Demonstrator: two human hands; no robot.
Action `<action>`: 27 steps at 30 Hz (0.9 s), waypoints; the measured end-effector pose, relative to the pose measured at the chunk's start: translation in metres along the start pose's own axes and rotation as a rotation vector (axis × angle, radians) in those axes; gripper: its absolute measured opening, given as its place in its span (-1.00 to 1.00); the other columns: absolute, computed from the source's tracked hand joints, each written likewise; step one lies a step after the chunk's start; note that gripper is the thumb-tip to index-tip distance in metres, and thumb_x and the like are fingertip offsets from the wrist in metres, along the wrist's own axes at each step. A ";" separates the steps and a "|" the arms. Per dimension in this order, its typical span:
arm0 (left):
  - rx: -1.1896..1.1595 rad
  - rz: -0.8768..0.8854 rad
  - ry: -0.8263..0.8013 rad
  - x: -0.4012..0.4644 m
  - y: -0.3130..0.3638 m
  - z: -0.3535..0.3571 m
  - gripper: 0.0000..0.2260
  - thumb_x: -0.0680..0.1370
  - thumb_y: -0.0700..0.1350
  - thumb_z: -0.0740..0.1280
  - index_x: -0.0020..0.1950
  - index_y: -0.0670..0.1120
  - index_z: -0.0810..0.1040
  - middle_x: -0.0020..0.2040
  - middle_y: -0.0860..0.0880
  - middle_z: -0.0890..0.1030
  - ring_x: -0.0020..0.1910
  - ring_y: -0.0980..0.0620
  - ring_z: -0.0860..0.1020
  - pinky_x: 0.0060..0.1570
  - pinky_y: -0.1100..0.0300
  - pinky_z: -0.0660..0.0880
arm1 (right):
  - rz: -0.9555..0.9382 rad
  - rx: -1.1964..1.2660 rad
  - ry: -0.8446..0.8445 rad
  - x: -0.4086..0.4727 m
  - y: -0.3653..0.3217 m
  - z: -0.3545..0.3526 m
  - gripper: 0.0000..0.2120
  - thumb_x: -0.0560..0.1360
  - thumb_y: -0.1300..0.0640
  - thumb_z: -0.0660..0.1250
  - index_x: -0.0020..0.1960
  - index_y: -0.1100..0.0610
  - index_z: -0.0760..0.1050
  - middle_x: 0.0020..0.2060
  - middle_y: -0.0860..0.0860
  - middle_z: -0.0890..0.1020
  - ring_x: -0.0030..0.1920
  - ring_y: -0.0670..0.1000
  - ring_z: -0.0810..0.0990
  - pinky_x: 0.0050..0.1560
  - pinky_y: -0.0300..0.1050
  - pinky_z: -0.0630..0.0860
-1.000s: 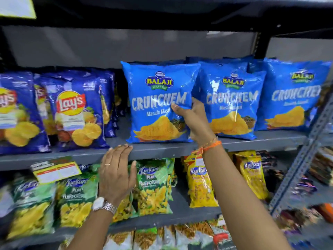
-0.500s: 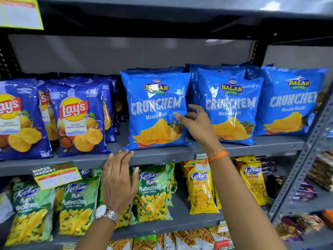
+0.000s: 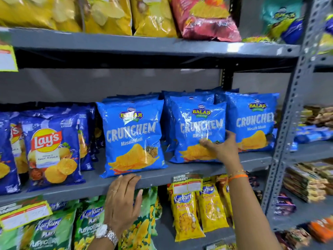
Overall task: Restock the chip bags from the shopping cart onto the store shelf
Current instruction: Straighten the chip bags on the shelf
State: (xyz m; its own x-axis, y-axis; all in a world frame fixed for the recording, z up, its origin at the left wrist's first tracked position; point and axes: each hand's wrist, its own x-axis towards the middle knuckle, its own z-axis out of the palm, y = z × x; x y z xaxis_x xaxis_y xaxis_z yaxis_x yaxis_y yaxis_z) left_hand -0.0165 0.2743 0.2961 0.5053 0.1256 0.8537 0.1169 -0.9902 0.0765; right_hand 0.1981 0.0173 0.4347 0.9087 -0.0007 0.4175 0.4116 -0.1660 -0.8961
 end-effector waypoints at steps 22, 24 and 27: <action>0.120 -0.020 0.055 0.002 0.015 0.000 -0.65 0.60 0.00 0.20 0.26 -0.16 0.57 0.17 -0.14 0.62 0.16 -0.14 0.51 0.33 -0.08 0.35 | -0.183 0.285 -0.374 0.058 0.024 -0.005 -0.23 0.25 0.34 0.64 0.34 0.14 0.36 0.11 -0.11 0.63 0.00 -0.30 0.67 -0.11 -0.33 0.63; 0.126 -0.009 0.059 0.003 0.016 -0.002 -0.65 0.59 -0.01 0.20 0.25 -0.17 0.57 0.16 -0.15 0.62 0.16 -0.13 0.49 0.32 -0.09 0.35 | -0.195 0.252 -0.344 0.055 0.024 -0.005 -0.15 0.21 0.24 0.67 0.39 0.13 0.33 0.13 -0.15 0.61 0.04 -0.33 0.64 -0.05 -0.33 0.63; 0.124 -0.006 0.061 0.003 0.017 -0.003 -0.65 0.59 -0.02 0.21 0.25 -0.18 0.58 0.17 -0.15 0.62 0.17 -0.13 0.49 0.33 -0.09 0.35 | -0.223 0.131 -0.265 0.049 0.019 -0.009 0.02 0.15 0.05 0.71 0.47 0.07 0.25 0.08 -0.19 0.57 0.03 -0.33 0.61 -0.04 -0.41 0.57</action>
State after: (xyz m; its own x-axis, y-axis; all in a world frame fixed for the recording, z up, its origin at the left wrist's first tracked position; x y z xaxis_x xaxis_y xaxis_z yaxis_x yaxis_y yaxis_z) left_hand -0.0159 0.2572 0.3018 0.4518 0.1235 0.8835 0.2265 -0.9738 0.0202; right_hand 0.2498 0.0050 0.4398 0.7752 0.2798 0.5664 0.5913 -0.0059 -0.8064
